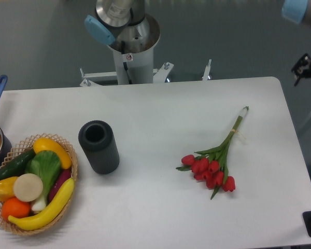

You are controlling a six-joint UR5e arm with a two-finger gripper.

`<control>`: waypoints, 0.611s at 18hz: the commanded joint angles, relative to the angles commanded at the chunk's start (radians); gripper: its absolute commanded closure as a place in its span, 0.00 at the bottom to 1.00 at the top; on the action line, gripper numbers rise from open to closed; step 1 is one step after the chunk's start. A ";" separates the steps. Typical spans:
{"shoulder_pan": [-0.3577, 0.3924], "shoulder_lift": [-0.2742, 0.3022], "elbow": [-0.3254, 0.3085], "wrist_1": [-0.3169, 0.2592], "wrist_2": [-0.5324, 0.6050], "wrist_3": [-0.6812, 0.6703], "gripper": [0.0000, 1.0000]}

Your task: Pick up the flowers from the table

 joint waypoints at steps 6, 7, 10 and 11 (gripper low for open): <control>0.011 0.002 -0.003 0.002 -0.008 0.000 0.00; 0.009 0.003 -0.009 0.002 -0.003 0.000 0.00; 0.017 0.009 -0.046 0.002 0.009 -0.003 0.00; 0.032 0.015 -0.061 0.003 0.009 -0.003 0.00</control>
